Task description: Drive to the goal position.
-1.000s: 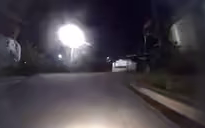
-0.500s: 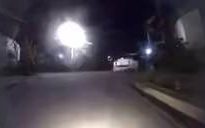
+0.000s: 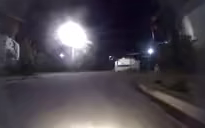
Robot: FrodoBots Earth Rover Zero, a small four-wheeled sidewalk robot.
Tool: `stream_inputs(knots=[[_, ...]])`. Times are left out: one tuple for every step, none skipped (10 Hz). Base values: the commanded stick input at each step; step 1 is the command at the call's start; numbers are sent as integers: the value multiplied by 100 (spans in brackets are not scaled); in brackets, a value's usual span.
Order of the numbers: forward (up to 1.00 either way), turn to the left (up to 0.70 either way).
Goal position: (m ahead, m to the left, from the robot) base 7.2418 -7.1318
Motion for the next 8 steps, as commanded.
stream_inputs(knots=[[70, 0], [70, 0], [70, 0], [70, 0], [70, 0], [70, 0], [70, 0], [70, 0]])
